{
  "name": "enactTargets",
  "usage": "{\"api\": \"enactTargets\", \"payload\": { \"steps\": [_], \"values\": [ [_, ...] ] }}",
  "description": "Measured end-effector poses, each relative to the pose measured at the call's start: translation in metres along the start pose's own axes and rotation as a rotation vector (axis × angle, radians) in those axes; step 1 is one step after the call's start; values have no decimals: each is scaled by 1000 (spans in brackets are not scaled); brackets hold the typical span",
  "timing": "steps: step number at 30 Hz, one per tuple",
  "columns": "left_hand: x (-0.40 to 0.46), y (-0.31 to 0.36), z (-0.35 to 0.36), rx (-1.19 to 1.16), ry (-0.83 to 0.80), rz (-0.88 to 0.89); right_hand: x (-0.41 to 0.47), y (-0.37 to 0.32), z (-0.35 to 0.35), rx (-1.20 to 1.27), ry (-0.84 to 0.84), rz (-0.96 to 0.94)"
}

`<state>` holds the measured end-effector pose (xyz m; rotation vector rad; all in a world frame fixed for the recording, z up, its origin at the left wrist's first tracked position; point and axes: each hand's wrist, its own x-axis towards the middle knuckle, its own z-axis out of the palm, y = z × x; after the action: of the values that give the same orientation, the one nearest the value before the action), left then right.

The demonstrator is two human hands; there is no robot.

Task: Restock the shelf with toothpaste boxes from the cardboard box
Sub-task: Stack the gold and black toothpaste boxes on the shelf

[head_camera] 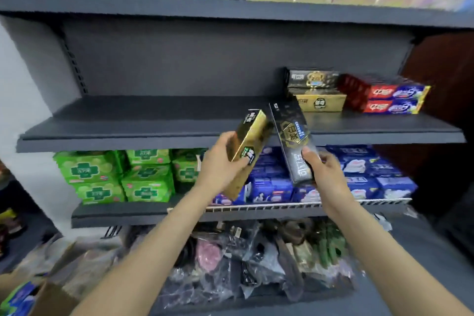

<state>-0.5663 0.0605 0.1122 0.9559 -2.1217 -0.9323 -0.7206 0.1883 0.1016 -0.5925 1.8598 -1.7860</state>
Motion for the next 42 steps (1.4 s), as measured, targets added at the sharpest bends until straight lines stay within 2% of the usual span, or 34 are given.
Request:
{"api": "enactTargets", "payload": {
  "steps": [3, 8, 12, 15, 19, 21, 25, 29, 33, 35, 37, 42],
  "values": [
    [48, 20, 37, 130, 5, 181, 47, -6, -35, 14, 68, -49],
    [109, 63, 89, 311, 108, 293, 114, -26, -89, 67, 147, -79],
    [144, 93, 122, 486, 57, 442, 158, -38, -120, 194, 115, -37],
    [164, 109, 141, 570, 11, 448, 188, -42, -139, 198, 140, -64],
    [186, 123, 162, 532, -25, 391, 221, -48, -155, 168, 12, -136],
    [197, 127, 174, 574, -11, 420, 236, -52, -159, 134, -26, -150],
    [217, 129, 195, 760, 27, 421, 270, -63, -170, 102, -111, -136],
    [237, 121, 212, 993, 130, 489, 300, -66, -184, 66, -111, -208],
    [253, 124, 227, 1064, 20, 429, 314, -67, -192, 60, -107, -225],
    [258, 124, 233, 1151, 28, 423, 318, -67, -194, 58, -130, -226],
    [259, 127, 237, 1171, 93, 436, 320, -67, -194, 60, -145, -222],
    [263, 119, 232, 1135, 56, 423, 319, -68, -184, 78, -161, -231]
  ]
}}
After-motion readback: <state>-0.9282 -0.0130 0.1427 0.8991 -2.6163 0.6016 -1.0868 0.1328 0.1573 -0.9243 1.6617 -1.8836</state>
